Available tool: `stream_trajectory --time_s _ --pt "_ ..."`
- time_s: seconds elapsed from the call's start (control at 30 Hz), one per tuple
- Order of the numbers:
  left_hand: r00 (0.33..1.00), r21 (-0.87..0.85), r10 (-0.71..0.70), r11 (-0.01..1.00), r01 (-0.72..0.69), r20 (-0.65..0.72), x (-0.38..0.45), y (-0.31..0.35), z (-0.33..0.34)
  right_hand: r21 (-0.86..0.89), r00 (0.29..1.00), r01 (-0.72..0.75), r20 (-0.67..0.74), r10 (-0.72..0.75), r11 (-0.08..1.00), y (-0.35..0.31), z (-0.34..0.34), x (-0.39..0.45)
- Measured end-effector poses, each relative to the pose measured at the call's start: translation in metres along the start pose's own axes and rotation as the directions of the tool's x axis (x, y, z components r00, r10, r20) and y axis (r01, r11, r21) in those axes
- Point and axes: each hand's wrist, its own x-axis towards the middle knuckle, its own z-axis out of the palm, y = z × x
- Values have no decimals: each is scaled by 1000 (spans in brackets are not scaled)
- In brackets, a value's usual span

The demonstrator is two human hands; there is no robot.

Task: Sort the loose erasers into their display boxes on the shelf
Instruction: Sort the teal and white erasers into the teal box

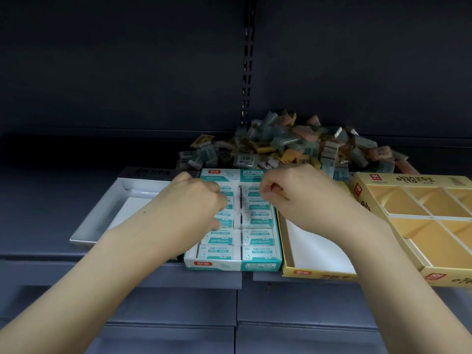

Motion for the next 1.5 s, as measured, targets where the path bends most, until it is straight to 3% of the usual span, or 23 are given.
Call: stream_trajectory --time_s 0.33,0.47,0.57,0.83,1.0,1.13,1.27,1.37,1.43,1.5 --pt "999 -229 -33 973 32 -1 -3 -7 -4 -17 999 -13 -35 12 1000 3 5 -1" --pt "988 -328 -13 944 -39 -152 0 -18 -17 -17 998 -23 -58 22 1000 7 4 -3" --pt "955 -274 -5 958 -80 -296 17 -34 -20 -42 998 -18 -67 16 999 10 3 -6" --pt "997 -217 -65 975 55 -39 76 -80 19 -37 995 5 -94 -8 999 19 3 -13" --pt "998 -13 51 999 -51 -32 93 -92 24 -45 992 31 -124 -37 999 21 1 -12" --pt "998 16 19 1000 -18 -56 96 -94 23 -86 984 62 -163 -75 994 21 -2 -4" --pt "998 273 8 962 11 -67 87 -91 11 -130 975 116 -174 -137 985 19 -5 9" --pt "983 311 -89 941 136 -160 77 -96 10 -112 974 143 -158 -160 983 17 -7 24" --pt "937 279 -105 938 205 -334 68 -102 12 -120 964 192 -161 -210 974 15 -9 37" --pt "901 204 -143 948 243 -410 58 -110 11 -173 953 242 -144 -267 955 9 -10 52"
